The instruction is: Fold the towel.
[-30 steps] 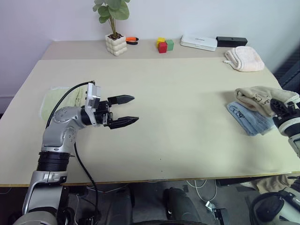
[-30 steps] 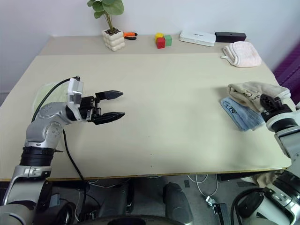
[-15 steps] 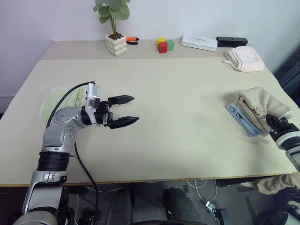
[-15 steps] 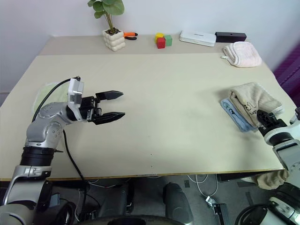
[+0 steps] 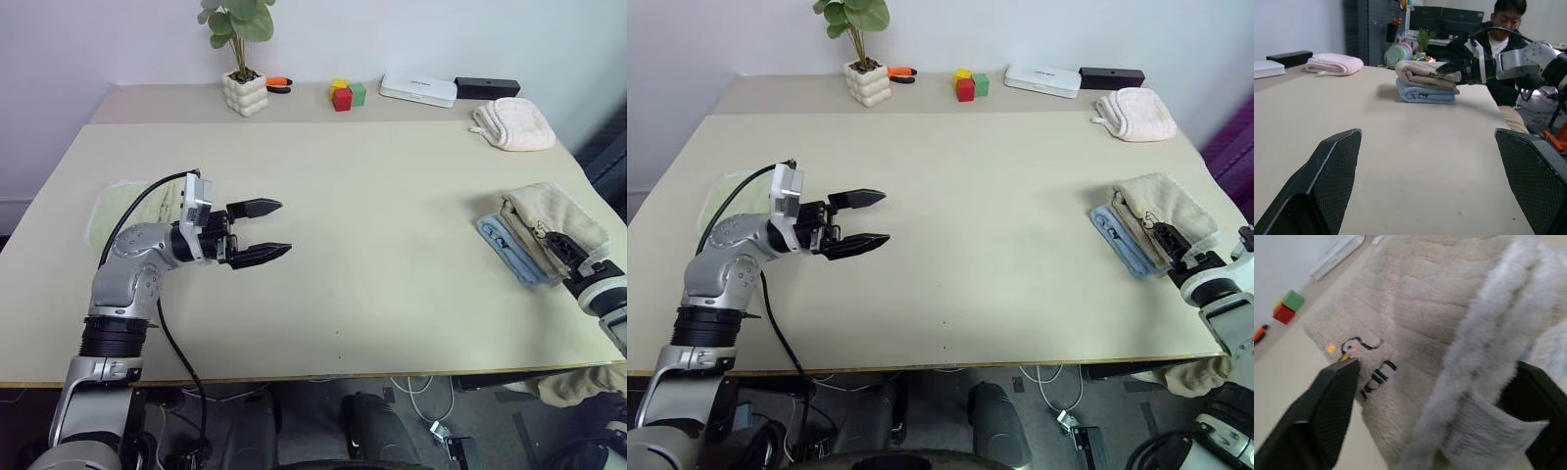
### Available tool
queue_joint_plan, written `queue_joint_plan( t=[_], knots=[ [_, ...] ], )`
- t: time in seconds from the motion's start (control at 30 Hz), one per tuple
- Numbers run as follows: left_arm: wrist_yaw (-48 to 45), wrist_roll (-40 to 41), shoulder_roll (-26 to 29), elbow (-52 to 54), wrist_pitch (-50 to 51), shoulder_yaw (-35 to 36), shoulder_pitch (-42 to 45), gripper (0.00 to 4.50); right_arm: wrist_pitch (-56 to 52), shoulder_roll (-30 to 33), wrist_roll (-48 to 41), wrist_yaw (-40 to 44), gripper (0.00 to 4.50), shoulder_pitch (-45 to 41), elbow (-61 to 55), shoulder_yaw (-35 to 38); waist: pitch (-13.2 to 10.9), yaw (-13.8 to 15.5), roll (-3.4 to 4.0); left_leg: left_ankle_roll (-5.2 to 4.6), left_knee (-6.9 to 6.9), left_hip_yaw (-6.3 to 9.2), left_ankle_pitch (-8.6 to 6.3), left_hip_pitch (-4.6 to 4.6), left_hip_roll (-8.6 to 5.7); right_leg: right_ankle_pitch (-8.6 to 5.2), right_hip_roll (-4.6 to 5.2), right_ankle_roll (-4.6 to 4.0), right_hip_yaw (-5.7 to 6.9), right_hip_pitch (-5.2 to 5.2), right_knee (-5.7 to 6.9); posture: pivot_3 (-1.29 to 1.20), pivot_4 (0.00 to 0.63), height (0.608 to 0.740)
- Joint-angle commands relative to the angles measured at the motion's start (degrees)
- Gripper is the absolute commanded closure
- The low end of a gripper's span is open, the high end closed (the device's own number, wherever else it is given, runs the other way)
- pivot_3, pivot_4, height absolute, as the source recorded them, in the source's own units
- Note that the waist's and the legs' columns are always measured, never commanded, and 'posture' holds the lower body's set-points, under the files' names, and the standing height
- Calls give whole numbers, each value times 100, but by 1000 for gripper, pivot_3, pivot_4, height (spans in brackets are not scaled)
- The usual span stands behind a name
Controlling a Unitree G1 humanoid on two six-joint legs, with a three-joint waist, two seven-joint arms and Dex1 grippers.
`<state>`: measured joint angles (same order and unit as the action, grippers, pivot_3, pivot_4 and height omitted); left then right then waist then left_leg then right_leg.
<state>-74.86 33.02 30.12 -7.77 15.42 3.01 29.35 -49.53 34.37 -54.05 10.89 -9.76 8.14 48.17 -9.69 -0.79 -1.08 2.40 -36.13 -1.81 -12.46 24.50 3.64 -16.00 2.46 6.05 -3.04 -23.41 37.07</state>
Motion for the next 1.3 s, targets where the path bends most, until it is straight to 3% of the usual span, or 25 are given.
queue_joint_plan(
  t=[0.03, 0.47, 0.63, 0.87, 1.1, 1.3],
  knots=[
    [-8, -21, -83, 58, -87, -37, 168, 0, 179, 210, 32, 44, 65, 94, -244, 206, 0, -2, 0, 0, 0, 0, 0, 0, 0, 0, 0, 0, 0, 0, 0, 0, 150, 740],
    [-353, -277, -553, -951, -584, -231, 849, 0, 746, 424, 138, -184, 65, 422, -1053, 730, 3, -11, 5, 0, 0, 2, 0, -3, -3, -1, -2, 0, 0, 2, -1, 0, 150, 740],
    [-354, -422, -750, -1190, -810, -258, 1005, 0, 885, 564, -7, 307, 65, 157, -1979, 110, 3, -28, 7, 0, 0, 4, 0, -3, -1, 4, -5, 8, -1, 2, 0, 0, 150, 740],
    [-312, -544, -673, -1138, -976, -171, 817, 0, 1475, 590, 418, 1535, 65, 381, -3616, -1472, 3, 16, 7, 0, 0, 11, 0, 0, 0, 3, -7, 10, 4, 2, 0, 0, 150, 740],
    [44, -498, -451, -406, -789, -79, 220, 0, 2035, 768, 1212, 2460, 65, 86, -3435, -2677, 3, 12, 6, 0, -5, 8, 0, 0, -1, -5, 0, -4, 4, 6, 0, 0, 150, 740],
    [649, -415, -257, 428, -602, 164, -526, 0, 2181, 701, 1498, 2877, 65, -679, -2654, -3191, 2, -1, 6, 0, -3, 7, 0, -4, 0, -2, -1, 0, 3, 5, 2, 0, 150, 740]
  ],
)
